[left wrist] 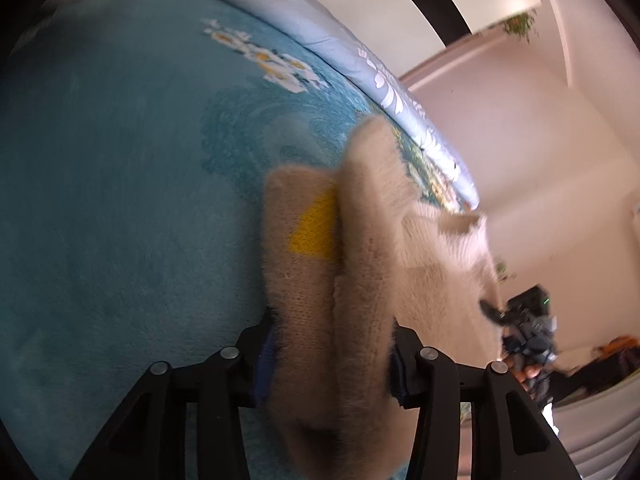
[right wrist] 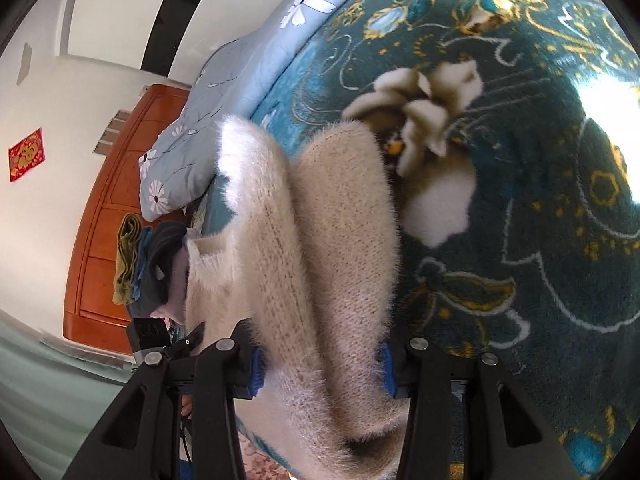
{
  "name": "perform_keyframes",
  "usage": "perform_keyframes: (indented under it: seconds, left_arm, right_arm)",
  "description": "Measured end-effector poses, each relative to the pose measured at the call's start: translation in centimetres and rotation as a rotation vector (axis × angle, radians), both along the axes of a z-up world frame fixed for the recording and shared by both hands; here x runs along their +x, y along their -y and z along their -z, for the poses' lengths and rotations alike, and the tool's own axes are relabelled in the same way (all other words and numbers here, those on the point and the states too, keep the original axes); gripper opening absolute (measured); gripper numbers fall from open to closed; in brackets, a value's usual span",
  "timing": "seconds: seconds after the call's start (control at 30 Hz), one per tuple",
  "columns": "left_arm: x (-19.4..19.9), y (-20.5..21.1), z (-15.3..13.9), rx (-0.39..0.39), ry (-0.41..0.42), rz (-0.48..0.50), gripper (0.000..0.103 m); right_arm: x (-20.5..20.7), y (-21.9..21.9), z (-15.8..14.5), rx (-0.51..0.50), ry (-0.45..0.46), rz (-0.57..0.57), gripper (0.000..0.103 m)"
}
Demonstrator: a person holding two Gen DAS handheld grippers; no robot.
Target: Fold clothes
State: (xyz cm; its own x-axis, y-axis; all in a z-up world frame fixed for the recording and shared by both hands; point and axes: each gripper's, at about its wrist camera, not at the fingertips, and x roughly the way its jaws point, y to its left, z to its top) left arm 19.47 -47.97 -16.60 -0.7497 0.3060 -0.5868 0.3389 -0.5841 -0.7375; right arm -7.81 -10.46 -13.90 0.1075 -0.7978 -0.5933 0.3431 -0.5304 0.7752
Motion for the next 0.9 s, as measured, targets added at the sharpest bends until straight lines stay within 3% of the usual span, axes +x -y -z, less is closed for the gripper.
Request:
perform_keyframes:
  seconds: [0.07,0.13,0.27,0.43,0.57,0.7,0.9]
  left_arm:
    - [0.3,0.4,0.7,0.055,-0.018,-0.018,0.053]
    - [0.4,0.3,0.3,0.049,-0.012,-0.012,0.053]
    - [0.7,-0.1,-1.9,-0.062,0.039,0.005,0.055]
    - [1.6,0.7,-5.1,-0.189,0.037,-0.031,0.059]
    - [-1.0,1.1,-7.0,-0.303,0.059,-0.013,0.059]
    - [-5.8,1.8,-6.6,-0.305,0.062,0.034,0.059]
    - [-8.0,1.3,-6.1,-0.318,0.057,0.033,0.057]
  right_arm:
    - [-0.1,-0.1,0.6,-0.003,0.01,0.01,0.048]
    - [-0.1,-0.3,1.0,-0.009,0.021,0.02,0.049]
    - [0.2,-0.3,0.0,0.023,-0.014,0.008,0.052]
    - [0.4,-0.8,-3.0,0.114,-0.164,-0.003,0.053]
    - [0.1,-0.3,-5.7,0.153,-0.295,0.003,0.053]
    - [-0.9,2.4,-7.1,0.174,-0.382,-0.025,0.053]
    - [-2.1,6.1,-6.6,0.218,-0.434,-0.082,0.053]
